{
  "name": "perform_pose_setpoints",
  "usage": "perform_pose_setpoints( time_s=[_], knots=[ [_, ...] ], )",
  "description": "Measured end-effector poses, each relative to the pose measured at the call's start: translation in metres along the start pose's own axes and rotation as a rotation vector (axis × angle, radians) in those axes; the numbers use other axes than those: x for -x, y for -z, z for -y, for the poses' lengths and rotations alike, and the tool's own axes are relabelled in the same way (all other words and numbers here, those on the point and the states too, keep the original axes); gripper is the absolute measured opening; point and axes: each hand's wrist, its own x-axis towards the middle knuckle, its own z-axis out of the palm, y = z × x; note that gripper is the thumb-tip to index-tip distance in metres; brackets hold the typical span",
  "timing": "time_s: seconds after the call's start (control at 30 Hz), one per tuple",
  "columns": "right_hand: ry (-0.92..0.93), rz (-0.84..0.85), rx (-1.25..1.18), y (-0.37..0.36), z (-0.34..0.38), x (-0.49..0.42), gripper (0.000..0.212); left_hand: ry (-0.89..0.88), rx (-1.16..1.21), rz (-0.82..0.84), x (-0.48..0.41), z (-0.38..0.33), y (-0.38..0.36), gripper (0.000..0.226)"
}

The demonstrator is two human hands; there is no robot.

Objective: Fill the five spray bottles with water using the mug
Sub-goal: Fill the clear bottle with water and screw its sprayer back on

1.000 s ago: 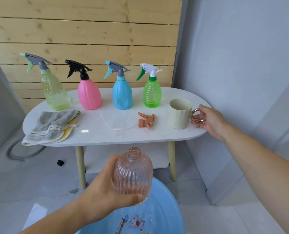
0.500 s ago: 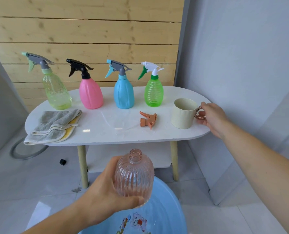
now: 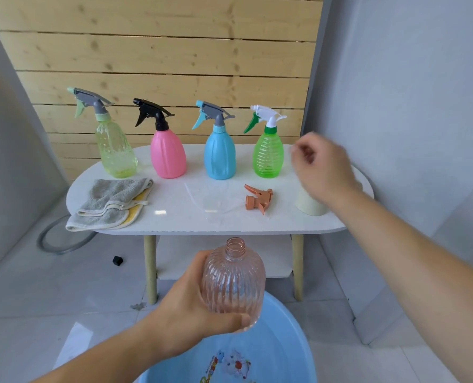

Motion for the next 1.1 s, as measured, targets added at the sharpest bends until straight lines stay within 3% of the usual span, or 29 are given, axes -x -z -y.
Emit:
perform_pose_setpoints(
  time_s=[0.13,0.3,0.37,0.53,0.8,1.03,1.1],
  knots=[
    [-0.009,0.492,0.253,-0.048,0.015,0.02,0.026,-0.017,0.016,-0.021,0.001,0.0,0.002,0.088],
    [-0.148,0.651,0.353,-0.089,-0.004,0.036,0.056,-0.02,0.033,-0.021,0.006,0.0,0.012,0.088],
    [-0.19,0.643,0.314,-0.097,-0.01,0.035,0.053,-0.011,0.037,-0.027,0.007,0.001,0.016,0.089],
    [-0.235,0.596,0.32,-0.099,-0.004,0.033,0.025,0.008,0.036,-0.061,0.008,0.003,0.024,0.092],
    [-0.339,0.585,0.21,-0.082,-0.001,0.031,0.021,0.018,0.034,-0.098,0.013,0.004,0.029,0.093],
    [-0.294,0.359,-0.432,-0.035,0.044,0.026,0.022,0.02,0.064,-0.118,0.016,0.003,0.032,0.092],
    [-0.204,0.275,-0.474,-0.014,0.061,0.021,0.023,0.027,0.083,-0.128,0.017,0.003,0.034,0.094]
  ],
)
